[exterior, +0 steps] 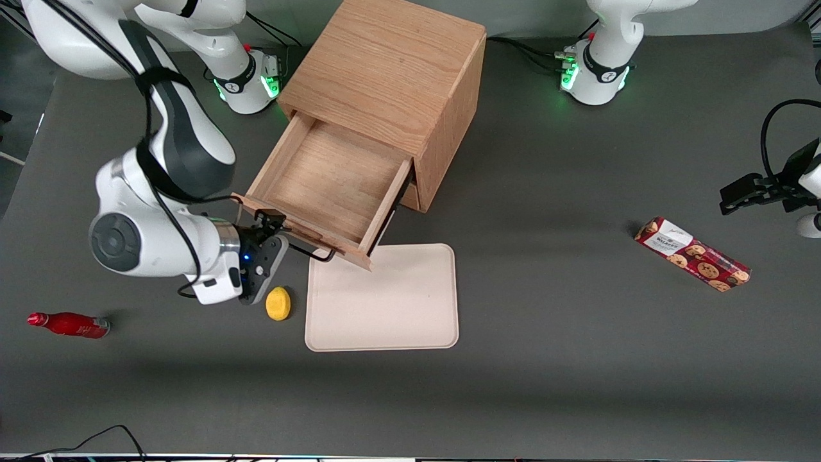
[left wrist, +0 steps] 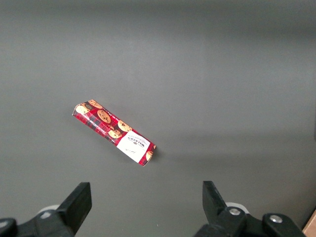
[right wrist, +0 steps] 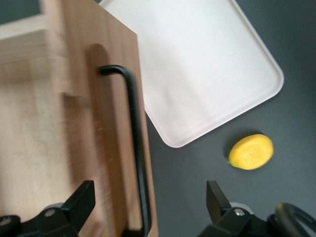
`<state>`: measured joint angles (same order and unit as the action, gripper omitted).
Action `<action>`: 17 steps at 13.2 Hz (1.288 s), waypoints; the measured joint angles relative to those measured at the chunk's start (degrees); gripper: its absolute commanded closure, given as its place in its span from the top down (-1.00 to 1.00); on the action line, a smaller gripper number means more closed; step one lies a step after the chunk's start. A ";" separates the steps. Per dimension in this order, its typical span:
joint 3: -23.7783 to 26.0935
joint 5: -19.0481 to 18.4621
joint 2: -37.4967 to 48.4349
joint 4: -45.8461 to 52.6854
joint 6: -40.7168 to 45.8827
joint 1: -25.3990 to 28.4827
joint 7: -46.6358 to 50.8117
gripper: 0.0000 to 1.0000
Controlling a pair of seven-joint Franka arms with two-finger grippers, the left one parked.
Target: Open upper drawer
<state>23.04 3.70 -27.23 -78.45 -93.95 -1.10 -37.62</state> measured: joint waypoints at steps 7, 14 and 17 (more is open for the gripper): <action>-9.52 -0.77 20.04 -4.43 9.41 0.95 12.86 1.00; -24.49 -2.42 29.99 -21.71 0.51 4.44 28.53 1.00; -27.85 -3.14 31.41 -26.00 -2.80 4.31 28.61 1.00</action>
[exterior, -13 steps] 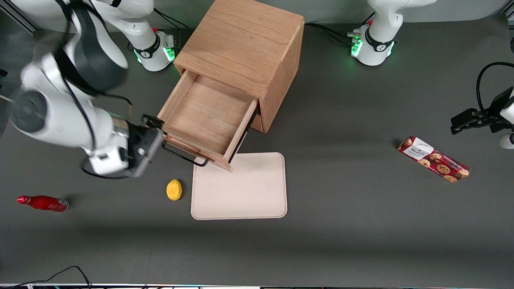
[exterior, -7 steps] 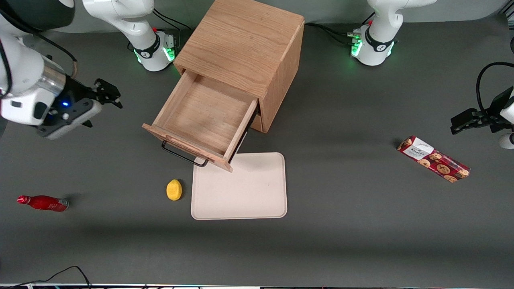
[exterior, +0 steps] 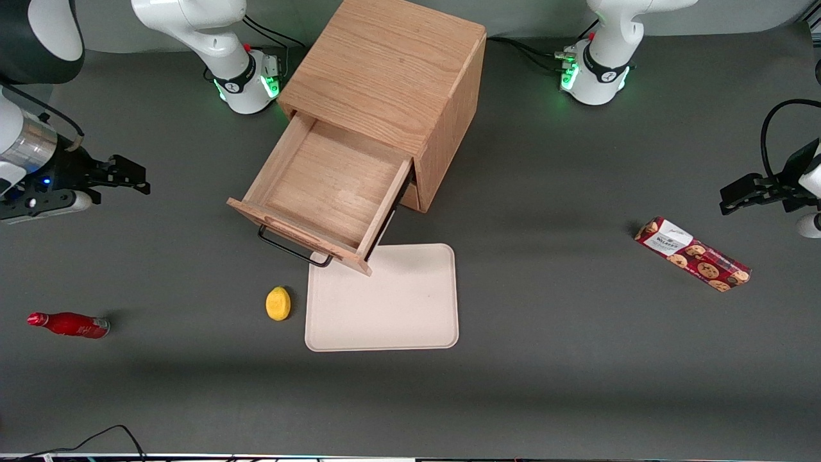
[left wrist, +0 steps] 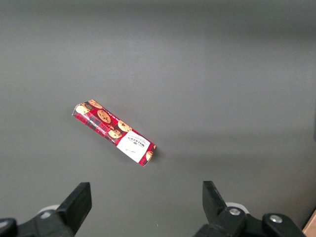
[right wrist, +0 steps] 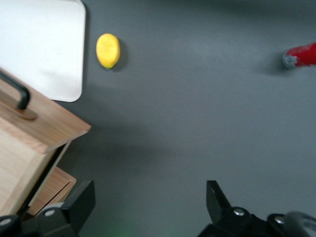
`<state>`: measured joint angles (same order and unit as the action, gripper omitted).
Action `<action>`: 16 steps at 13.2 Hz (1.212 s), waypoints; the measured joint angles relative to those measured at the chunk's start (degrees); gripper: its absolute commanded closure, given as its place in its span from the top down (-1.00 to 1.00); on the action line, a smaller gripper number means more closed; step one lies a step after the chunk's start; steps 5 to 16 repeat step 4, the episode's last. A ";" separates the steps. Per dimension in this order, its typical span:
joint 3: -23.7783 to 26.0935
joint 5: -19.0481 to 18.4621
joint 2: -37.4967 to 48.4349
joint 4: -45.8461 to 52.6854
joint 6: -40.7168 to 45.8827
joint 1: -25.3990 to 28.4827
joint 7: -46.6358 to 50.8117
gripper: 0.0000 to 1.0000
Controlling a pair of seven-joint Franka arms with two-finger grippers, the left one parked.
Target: Open upper drawer
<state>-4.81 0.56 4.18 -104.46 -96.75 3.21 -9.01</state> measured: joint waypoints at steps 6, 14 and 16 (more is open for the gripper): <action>-0.67 -1.21 0.45 0.62 -0.30 0.00 0.54 1.00; -0.67 -1.21 0.45 0.62 -0.30 0.00 0.54 1.00; -0.67 -1.21 0.45 0.62 -0.30 0.00 0.54 1.00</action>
